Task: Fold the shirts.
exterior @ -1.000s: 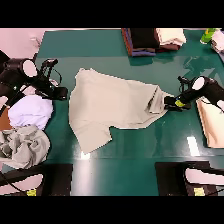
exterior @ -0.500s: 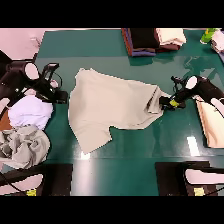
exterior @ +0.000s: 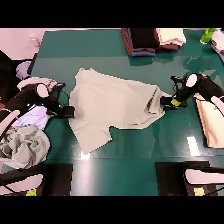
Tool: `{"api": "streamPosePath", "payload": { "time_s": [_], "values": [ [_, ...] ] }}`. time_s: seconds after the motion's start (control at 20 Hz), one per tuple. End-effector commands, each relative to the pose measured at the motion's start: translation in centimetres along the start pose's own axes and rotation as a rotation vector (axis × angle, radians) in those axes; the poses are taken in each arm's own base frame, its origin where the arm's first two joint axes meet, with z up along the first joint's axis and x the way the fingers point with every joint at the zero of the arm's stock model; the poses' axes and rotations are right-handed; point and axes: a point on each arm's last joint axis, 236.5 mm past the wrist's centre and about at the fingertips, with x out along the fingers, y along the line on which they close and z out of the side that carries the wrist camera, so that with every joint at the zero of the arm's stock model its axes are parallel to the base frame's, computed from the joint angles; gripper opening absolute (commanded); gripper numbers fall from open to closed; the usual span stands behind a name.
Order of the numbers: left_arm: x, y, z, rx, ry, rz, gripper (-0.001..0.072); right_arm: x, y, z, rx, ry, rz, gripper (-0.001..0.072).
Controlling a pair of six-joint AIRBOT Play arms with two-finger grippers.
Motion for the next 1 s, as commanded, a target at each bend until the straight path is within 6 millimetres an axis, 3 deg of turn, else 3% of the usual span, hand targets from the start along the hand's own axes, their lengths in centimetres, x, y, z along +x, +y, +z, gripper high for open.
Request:
{"api": "streamPosePath", "payload": {
  "time_s": [0.0, 0.05, 0.1, 0.2, 0.25, 0.35, 0.45, 0.5, 0.6, 0.7, 0.8, 0.95],
  "values": [
    [1.5, -0.9, -1.7, -0.051, 0.044, -0.059, 0.0557, -0.1, 0.0, -0.1, -0.001, 0.004, -0.001, 0.0018],
    [1.5, -0.9, -2.0, -0.051, 0.056, -0.059, 0.0554, -0.1, 0.0, -0.1, -0.001, 0.005, -0.001, 0.0018],
    [1.4, -0.9, -2.2, -0.050, 0.062, -0.059, 0.0463, -0.1, 0.0, -0.2, -0.001, 0.007, -0.001, 0.0018],
    [1.4, -1.0, -2.5, -0.043, 0.075, -0.062, 0.0194, -0.1, 0.0, -0.4, -0.001, 0.019, -0.002, 0.0018],
    [1.4, -1.1, -2.4, -0.029, 0.070, -0.066, 0.0023, -0.1, 0.0, -0.5, -0.002, 0.021, -0.002, 0.0018],
    [0.2, -1.5, -1.4, 0.012, 0.036, -0.072, 0.0025, -1.1, 0.1, -0.4, -0.009, -0.004, 0.001, 0.0018],
    [-3.8, -2.5, 1.2, 0.055, -0.090, -0.075, 0.0026, -3.5, 0.2, 0.0, -0.031, -0.072, 0.009, 0.0018],
    [-6.8, -3.3, 2.7, 0.082, -0.176, -0.081, 0.0026, -5.0, 0.1, 0.0, -0.029, -0.106, 0.015, 0.0018],
    [-14.8, -4.7, 5.4, 0.147, -0.390, -0.074, 0.0026, -8.5, -0.5, -0.4, -0.025, -0.189, 0.024, 0.0018],
    [-24.8, -6.6, 6.5, 0.209, -0.637, -0.075, 0.0025, -12.9, -1.2, -1.0, -0.011, -0.292, 0.030, 0.0018],
    [-34.4, -8.4, 5.5, 0.259, -0.870, -0.095, 0.0025, -18.7, -1.5, -1.6, -0.012, -0.412, 0.034, 0.0018],
    [-46.2, -10.4, 1.6, 0.317, -1.153, -0.127, 0.0025, -29.4, -1.0, -2.5, -0.033, -0.681, 0.035, 0.0018]
  ]
}}
